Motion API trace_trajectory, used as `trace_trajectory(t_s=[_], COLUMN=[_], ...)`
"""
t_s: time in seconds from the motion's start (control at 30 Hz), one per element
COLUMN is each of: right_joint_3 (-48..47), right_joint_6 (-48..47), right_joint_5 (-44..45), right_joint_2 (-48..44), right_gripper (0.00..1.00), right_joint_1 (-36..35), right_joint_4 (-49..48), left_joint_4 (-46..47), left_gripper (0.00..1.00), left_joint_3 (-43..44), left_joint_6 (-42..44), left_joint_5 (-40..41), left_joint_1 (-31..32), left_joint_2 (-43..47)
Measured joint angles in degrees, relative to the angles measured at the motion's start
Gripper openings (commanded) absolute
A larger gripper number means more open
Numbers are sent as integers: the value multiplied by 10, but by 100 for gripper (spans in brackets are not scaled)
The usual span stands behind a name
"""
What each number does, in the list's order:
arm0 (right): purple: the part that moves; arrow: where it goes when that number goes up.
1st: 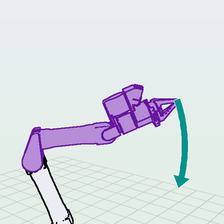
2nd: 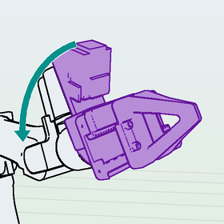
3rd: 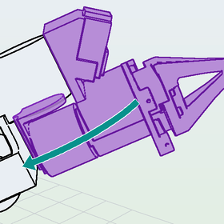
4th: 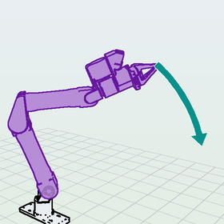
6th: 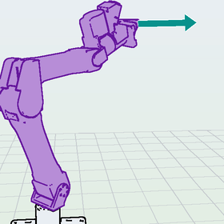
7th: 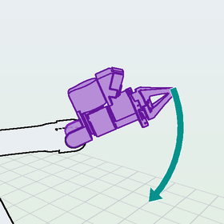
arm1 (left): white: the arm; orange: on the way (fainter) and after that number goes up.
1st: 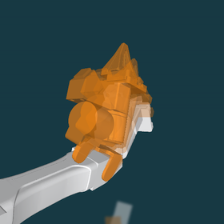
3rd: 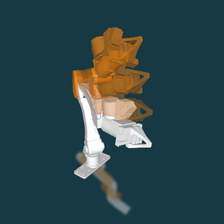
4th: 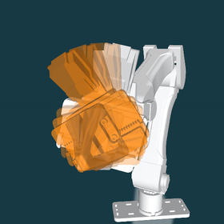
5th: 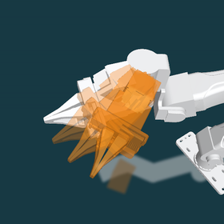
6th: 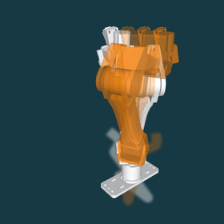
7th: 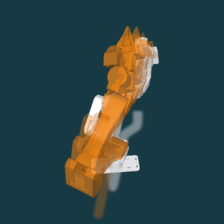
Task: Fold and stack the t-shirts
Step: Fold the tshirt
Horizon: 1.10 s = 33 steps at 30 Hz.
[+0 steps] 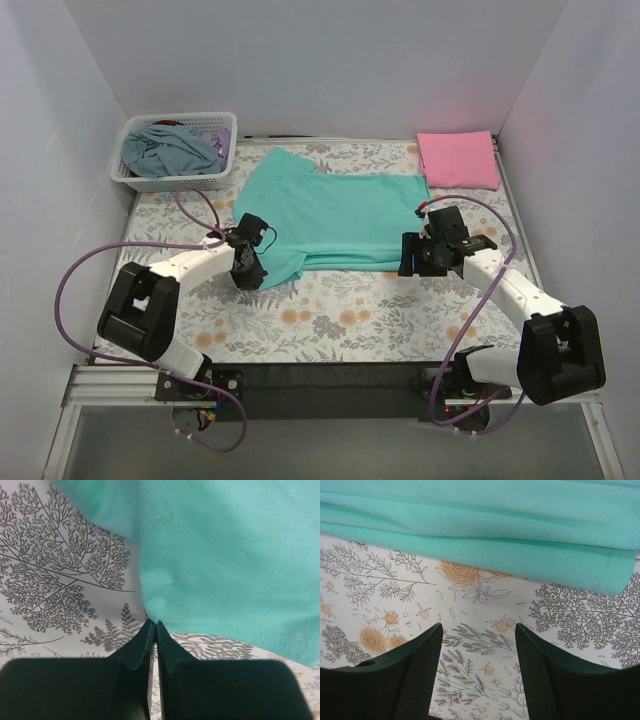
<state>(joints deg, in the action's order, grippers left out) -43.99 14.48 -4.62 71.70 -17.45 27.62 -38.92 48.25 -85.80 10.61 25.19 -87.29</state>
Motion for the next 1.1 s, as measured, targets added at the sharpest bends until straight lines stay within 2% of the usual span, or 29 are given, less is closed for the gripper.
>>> trace_trajectory(t_s=[0.1, 0.23, 0.4, 0.6, 0.83, 1.1], right_joint_3=[0, 0, 0, -2, -8, -16], right_joint_6=[-10, -17, -26, -31, -33, -28], right_joint_5=[-14, -24, -37, -59, -79, -67], right_joint_2=[0, 0, 0, 0, 24, 53], right_gripper=[66, 66, 65, 63, 61, 61], right_joint_1=[-3, -9, -12, -19, -22, -22], right_joint_4=[-8, -10, -13, -26, -43, -57], left_joint_4=[-12, -22, -10, 3, 10, 17], left_gripper=[0, 0, 0, 0, 0, 0], left_joint_3=[26, 115, 252, 345, 374, 395], left_joint_6=[-2, 4, 23, 36, 38, 34], left_joint_5=[4, 14, 25, 25, 22, 20], left_joint_1=[1, 0, -16, -46, -76, -97], left_joint_2=[-2, -22, -83, -166, -239, -248])
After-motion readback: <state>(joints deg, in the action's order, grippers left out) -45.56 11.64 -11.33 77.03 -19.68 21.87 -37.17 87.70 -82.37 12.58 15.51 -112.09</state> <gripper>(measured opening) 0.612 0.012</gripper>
